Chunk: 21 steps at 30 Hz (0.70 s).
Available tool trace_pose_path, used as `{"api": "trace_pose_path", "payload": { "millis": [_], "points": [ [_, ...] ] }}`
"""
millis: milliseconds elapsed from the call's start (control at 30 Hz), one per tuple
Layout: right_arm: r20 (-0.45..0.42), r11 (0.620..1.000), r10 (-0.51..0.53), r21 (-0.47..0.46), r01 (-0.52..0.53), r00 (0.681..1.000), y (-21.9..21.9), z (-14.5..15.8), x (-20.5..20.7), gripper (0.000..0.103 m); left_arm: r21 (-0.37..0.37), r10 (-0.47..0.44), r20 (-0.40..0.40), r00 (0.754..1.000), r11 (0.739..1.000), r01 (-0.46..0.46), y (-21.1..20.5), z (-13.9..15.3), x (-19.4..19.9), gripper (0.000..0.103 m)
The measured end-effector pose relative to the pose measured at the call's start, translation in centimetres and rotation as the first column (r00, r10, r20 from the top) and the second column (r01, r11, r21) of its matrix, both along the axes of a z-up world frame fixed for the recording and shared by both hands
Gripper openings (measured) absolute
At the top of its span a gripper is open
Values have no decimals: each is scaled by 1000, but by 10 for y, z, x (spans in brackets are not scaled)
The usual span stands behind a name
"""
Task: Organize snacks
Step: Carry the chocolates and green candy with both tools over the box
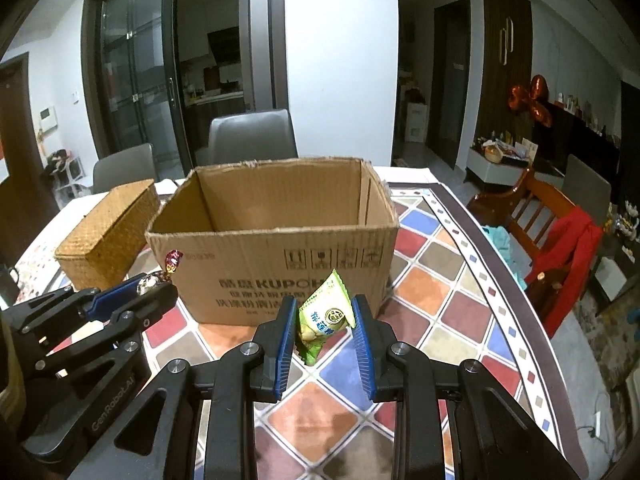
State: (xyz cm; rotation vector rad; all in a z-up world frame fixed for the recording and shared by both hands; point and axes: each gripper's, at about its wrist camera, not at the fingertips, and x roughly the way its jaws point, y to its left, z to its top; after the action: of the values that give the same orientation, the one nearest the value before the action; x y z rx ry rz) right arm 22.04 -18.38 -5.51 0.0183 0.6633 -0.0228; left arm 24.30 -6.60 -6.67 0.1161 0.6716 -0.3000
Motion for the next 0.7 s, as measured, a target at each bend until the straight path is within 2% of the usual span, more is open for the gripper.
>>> {"api": "trace_pose_path", "payload": {
  "millis": [433, 700],
  "points": [
    [63, 1000, 4, -12, -3, 998, 1, 31, 7, 29, -17, 4, 54, 999, 1000, -3, 5, 32, 10, 21],
    [84, 1000, 6, -14, -5, 996, -2, 42, 15, 29, -29, 15, 70, 997, 1000, -13, 6, 42, 21, 21]
  ]
}}
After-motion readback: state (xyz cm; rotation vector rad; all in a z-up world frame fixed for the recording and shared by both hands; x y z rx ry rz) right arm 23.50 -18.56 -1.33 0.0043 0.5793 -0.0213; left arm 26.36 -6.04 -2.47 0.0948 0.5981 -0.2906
